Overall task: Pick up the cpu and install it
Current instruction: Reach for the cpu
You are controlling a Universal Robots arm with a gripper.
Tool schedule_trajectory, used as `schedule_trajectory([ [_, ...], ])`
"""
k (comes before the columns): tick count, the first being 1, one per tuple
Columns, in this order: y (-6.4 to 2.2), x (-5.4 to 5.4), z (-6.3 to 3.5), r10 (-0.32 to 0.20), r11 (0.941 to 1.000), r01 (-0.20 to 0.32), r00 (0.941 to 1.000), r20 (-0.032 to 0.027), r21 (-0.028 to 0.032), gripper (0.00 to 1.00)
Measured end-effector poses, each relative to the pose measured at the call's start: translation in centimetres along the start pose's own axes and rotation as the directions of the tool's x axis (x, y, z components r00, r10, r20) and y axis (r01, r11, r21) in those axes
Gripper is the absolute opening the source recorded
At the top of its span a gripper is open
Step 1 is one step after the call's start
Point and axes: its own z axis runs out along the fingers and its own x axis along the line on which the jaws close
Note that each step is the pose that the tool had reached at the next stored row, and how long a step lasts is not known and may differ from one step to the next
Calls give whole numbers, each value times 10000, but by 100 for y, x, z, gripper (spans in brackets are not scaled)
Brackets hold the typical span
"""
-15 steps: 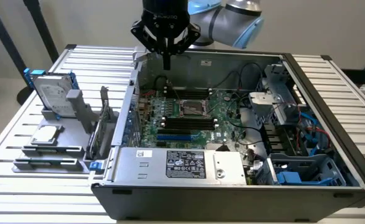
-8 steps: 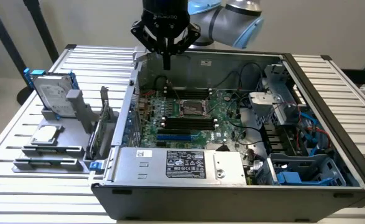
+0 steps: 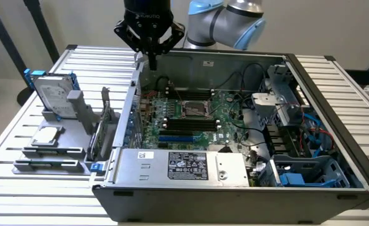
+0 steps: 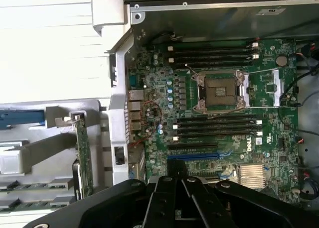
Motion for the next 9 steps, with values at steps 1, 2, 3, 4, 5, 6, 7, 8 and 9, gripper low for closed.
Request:
schedule_trajectory([
  [1,-3,47,-1,-1,10000,1,10000,0,1,11],
  [2,-7,92,-3,-1,10000,1,10000,-1,1,11],
  [3,-9,137,-3,0,10000,0,10000,-1,1,11],
  [4,-13,182,-4,0,10000,0,10000,-1,0,11],
  [5,-16,226,-5,-1,10000,1,10000,0,1,11],
  [6,-19,272,-6,-1,10000,1,10000,0,0,11],
  [7,-22,317,-6,0,10000,0,10000,0,0,11],
  [8,-26,365,-7,0,10000,0,10000,0,1,11],
  [9,-29,410,-7,-1,10000,1,10000,0,0,11],
])
